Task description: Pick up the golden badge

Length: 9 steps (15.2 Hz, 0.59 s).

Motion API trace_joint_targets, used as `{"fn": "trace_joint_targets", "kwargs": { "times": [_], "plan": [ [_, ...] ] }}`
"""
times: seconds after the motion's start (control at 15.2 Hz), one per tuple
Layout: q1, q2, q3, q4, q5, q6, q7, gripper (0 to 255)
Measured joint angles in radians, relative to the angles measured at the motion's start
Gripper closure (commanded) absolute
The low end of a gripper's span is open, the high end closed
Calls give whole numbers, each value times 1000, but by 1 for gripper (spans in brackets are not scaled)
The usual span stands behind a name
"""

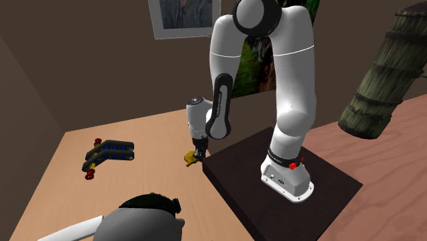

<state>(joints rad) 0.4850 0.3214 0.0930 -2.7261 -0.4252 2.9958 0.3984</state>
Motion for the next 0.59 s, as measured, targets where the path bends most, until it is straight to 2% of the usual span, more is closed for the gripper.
{"fn": "trace_joint_targets", "kwargs": {
  "times": [0.26,0.59],
  "plan": [
    [-65,-82,79,-26,67,-58,-55,255],
    [-122,-173,162,-46,175,-127,-138,255]
  ]
}}
